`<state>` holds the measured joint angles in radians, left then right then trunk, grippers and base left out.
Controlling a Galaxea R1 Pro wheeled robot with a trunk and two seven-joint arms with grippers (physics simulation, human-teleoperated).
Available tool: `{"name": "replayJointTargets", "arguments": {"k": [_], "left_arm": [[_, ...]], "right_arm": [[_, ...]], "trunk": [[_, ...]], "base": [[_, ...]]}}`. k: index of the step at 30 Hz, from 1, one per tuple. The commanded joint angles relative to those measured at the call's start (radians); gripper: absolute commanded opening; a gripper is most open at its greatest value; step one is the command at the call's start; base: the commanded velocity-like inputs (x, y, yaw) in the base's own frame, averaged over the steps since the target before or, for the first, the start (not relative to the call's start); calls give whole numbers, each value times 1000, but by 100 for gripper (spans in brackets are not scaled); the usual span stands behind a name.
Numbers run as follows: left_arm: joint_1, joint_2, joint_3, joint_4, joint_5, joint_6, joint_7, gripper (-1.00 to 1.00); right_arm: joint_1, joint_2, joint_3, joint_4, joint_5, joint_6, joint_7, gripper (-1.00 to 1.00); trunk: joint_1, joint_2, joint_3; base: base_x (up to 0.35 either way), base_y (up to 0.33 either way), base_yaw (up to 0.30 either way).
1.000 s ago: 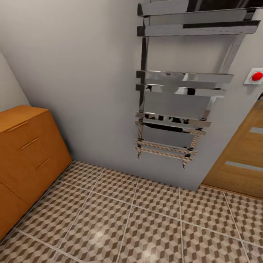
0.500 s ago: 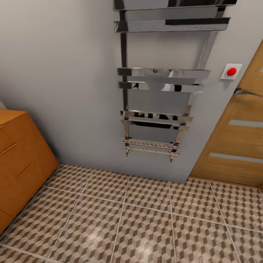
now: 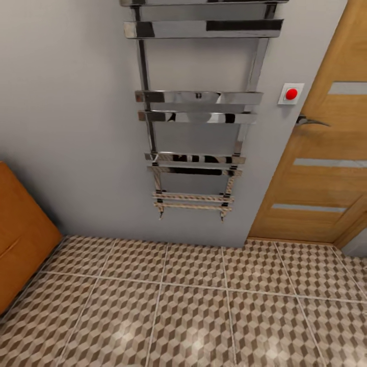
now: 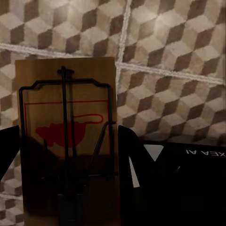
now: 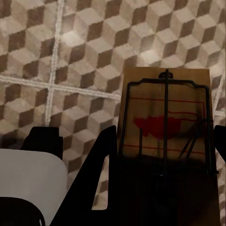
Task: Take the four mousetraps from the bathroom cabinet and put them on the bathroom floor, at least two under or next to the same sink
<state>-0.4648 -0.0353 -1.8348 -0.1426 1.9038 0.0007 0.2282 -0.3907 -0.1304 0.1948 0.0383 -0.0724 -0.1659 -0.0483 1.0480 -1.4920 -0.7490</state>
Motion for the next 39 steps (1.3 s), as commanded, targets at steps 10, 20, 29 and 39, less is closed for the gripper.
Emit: {"name": "replayJointTargets", "arguments": {"k": [10, 20, 29, 39], "left_arm": [[0, 0, 0, 0, -3, 1, 0, -100], [0, 0, 0, 0, -3, 1, 0, -100], [0, 0, 0, 4, -3, 1, 0, -100], [0, 0, 0, 6, -3, 0, 0, -100]], "right_arm": [[0, 0, 0, 0, -1, -1, 2, -100], [0, 0, 0, 0, -1, -1, 2, -100], [1, 0, 0, 0, -3, -1, 2, -100], [0, 0, 0, -1, -1, -1, 1, -100]], "trunk": [[0, 0, -11], [0, 0, -21], [0, 0, -31], [0, 0, -41]], "base": [[0, 0, -228], [0, 0, -228], [0, 0, -228], [0, 0, -228]]}}
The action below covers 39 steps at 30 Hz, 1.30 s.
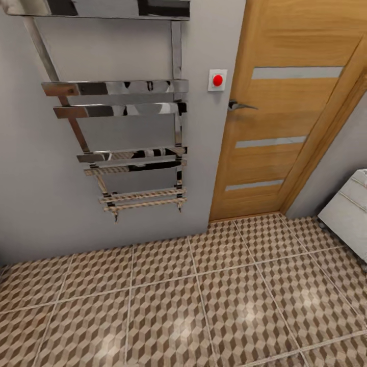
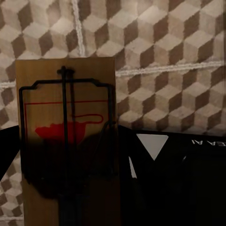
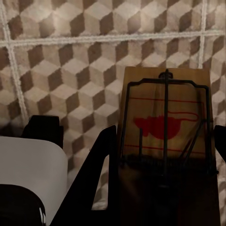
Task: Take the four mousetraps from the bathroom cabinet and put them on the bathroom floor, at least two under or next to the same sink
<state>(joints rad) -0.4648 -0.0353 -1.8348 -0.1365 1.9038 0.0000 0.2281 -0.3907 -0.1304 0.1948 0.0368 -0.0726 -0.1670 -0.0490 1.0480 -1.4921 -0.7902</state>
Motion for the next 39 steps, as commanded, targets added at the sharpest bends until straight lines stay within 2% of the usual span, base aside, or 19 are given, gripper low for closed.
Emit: {"name": "replayJointTargets", "arguments": {"k": [1, 39], "left_arm": [[0, 0, 0, 1, -3, 1, 0, -100], [0, 2, 0, 3, -3, 1, 0, -100]], "right_arm": [[0, 0, 0, 0, -1, 0, 2, -100], [1, -2, 0, 0, -1, -2, 1, -100]], "trunk": [[0, 0, -1], [0, 0, -41]], "base": [[0, 0, -228], [0, 0, -228]]}}
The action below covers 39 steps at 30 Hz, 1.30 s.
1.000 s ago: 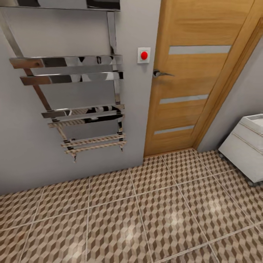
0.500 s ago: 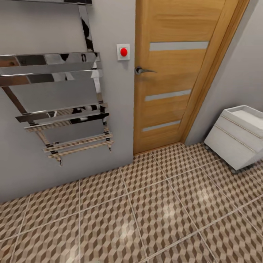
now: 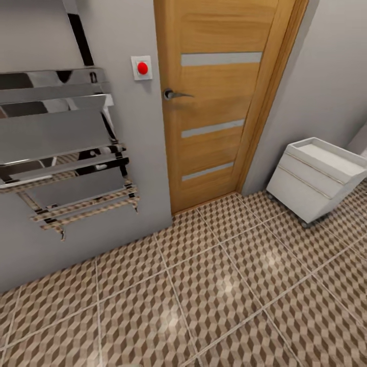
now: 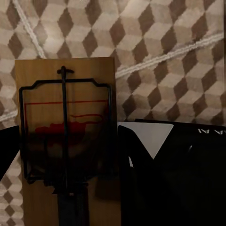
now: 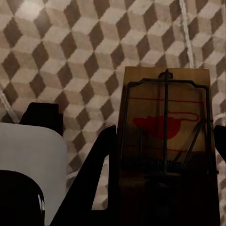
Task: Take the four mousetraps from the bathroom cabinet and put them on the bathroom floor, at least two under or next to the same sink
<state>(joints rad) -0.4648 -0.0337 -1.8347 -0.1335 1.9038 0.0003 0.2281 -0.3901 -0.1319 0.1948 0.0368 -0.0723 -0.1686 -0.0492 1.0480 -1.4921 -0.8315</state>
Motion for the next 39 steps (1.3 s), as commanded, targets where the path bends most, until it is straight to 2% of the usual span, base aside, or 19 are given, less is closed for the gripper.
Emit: {"name": "replayJointTargets", "arguments": {"k": [1, 13, 20, 28, 39], "left_arm": [[0, 0, 0, 0, -3, 1, 0, -100], [0, 0, 0, 0, -3, 1, 0, -100], [0, 0, 0, -1, -3, 0, 0, -100], [0, 0, 0, -2, -3, 1, 0, -100], [0, 0, 0, -2, -3, 0, 0, -100]], "right_arm": [[0, 0, 0, 0, -1, 0, 2, -100], [0, 0, 0, 0, 1, 0, 2, -100], [7, -5, 3, 2, 8, -2, 9, -100], [8, 2, 3, 0, 2, 1, 5, -100], [8, 2, 2, 0, 0, 1, 3, -100]], "trunk": [[0, 0, -1], [0, 0, -13], [0, 0, -14], [0, 0, -14], [0, 0, -23]], "base": [[0, 0, -228], [0, 0, -221], [0, 0, -33], [0, 0, -7], [0, 0, -204]]}}
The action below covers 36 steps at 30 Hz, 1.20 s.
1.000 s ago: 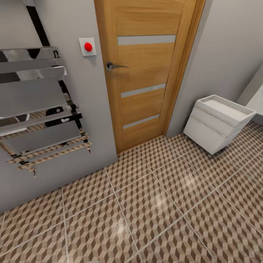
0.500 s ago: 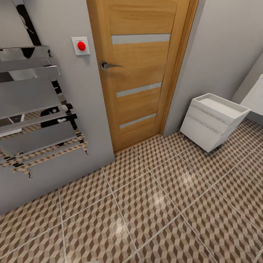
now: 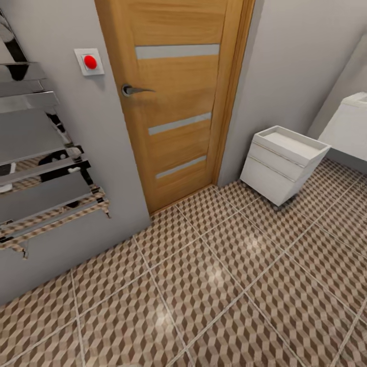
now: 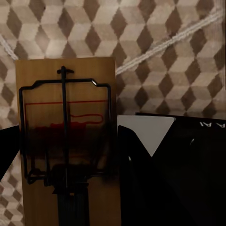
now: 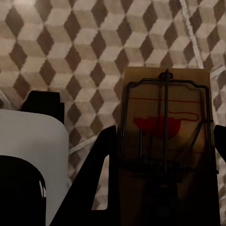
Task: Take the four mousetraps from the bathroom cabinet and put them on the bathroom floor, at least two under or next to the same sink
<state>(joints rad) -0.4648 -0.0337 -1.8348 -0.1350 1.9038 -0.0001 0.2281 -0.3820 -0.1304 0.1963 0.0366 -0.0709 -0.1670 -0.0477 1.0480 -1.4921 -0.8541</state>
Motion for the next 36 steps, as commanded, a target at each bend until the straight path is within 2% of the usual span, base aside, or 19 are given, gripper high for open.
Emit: {"name": "replayJointTargets", "arguments": {"k": [1, 10, 14, 16, 21, 23, 25, 36], "left_arm": [[0, 0, 0, 0, -3, 1, 0, -100], [0, 2, -1, -4, -7, 9, -5, -100], [6, 17, -1, 0, -6, 12, -1, -100], [10, 36, -1, 4, -7, 9, 0, -100], [15, 129, -1, 3, -6, 7, -1, -100], [15, 152, -1, 4, -7, 7, -1, -100], [15, 161, -1, 3, -7, 8, -1, -100], [16, 160, -1, 0, -6, 8, -5, -100]], "right_arm": [[0, 0, 0, 0, -1, 0, 2, -100], [0, 0, -1, -3, -1, 0, 2, -100], [0, 0, -1, -3, -2, 0, 1, -100], [0, 0, -1, -3, -2, 0, 1, -100], [0, 0, -2, -1, -4, 0, 1, -100], [0, 1, -2, 0, -3, 0, 2, -100], [0, 1, -2, 0, -4, 1, 2, -100], [5, 1, -2, 0, -4, 2, 2, -100]], "trunk": [[0, 0, -1], [0, 0, -9], [0, 0, -12], [0, 0, -14], [0, 0, -18], [0, 0, -20], [0, 0, -22], [0, 0, -32]], "base": [[0, 0, -243], [0, 0, -245], [0, 0, -245], [0, 0, -245], [0, 0, -245], [0, 0, -245], [0, 0, -245], [0, 0, -245]]}}
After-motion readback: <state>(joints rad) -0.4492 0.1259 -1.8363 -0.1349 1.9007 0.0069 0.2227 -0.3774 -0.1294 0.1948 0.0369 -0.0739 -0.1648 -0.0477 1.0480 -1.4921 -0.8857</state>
